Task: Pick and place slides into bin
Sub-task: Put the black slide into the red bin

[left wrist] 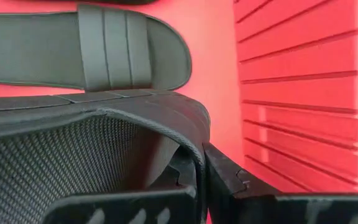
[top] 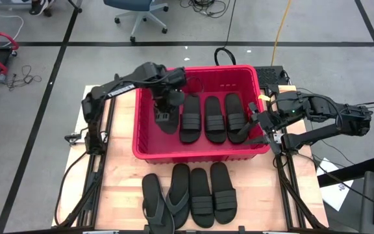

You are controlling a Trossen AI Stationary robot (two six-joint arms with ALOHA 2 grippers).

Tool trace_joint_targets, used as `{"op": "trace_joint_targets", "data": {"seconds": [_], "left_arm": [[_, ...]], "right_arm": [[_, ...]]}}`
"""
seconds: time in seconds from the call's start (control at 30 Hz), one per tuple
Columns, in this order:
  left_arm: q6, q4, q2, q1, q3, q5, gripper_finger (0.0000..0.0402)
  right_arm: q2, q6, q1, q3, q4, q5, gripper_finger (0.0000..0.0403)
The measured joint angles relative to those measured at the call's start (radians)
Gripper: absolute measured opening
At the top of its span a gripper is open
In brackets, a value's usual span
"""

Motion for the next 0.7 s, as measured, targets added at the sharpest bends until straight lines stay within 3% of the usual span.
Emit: {"op": "trace_joint_targets", "data": {"seconds": [0.43, 0.7], "left_arm": [[0.008, 0.004, 0.055, 0.031, -0.005, 0.052, 0.0001], [0.014, 0.009, 0.055, 0.038, -0.099, 0.064, 0.0001]], "right_arm": [[0.0, 0.0, 0.0, 0.0, 0.0, 0.0, 0.0164], [0.0, 0.005, 0.0, 0.0, 0.0, 0.0, 0.0164]]}}
